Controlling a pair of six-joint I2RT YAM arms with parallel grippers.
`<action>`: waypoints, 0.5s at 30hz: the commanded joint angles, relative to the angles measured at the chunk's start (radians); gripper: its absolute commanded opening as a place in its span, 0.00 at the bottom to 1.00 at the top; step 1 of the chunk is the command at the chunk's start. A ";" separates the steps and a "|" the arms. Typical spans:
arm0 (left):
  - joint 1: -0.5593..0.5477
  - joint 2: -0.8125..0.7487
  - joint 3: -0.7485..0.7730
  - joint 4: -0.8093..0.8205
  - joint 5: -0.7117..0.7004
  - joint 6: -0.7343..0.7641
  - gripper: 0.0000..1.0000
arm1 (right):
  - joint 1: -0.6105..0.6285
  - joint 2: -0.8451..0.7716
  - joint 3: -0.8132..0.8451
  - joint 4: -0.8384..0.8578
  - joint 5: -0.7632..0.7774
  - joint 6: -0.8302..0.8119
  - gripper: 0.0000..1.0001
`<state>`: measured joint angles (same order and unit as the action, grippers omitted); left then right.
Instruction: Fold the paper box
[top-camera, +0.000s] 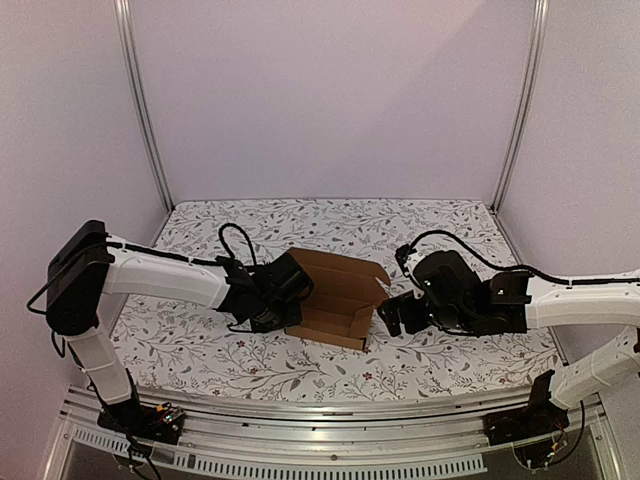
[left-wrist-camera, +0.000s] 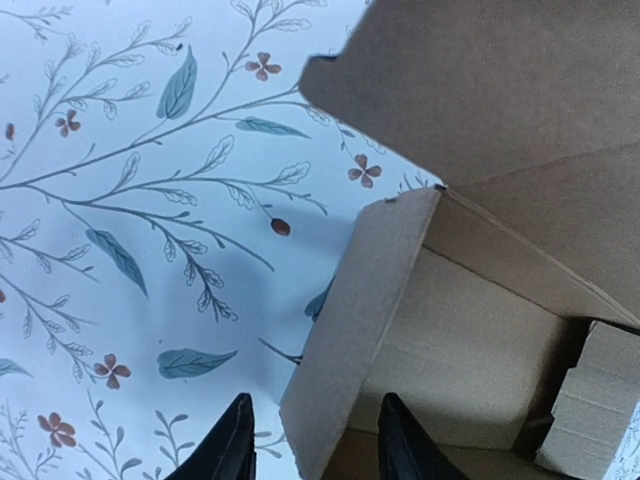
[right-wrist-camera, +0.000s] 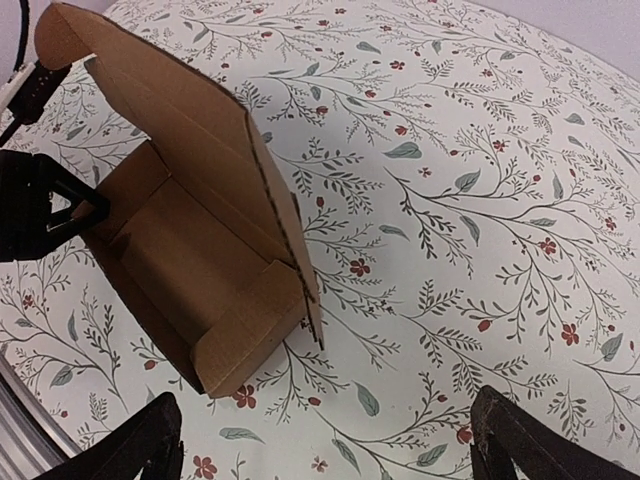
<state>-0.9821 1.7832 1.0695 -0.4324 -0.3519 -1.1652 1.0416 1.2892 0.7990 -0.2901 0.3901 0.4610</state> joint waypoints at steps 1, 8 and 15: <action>-0.029 -0.086 -0.039 -0.020 -0.032 -0.012 0.43 | 0.007 -0.035 -0.006 -0.001 0.030 -0.033 0.99; -0.027 -0.218 -0.095 -0.057 -0.068 0.130 0.59 | 0.007 -0.077 0.002 -0.019 0.026 -0.079 0.99; 0.024 -0.301 -0.143 0.054 0.010 0.347 0.70 | 0.007 -0.070 0.001 -0.019 0.003 -0.070 0.99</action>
<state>-0.9897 1.5101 0.9577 -0.4484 -0.3958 -0.9726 1.0416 1.2194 0.7990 -0.2916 0.4011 0.3901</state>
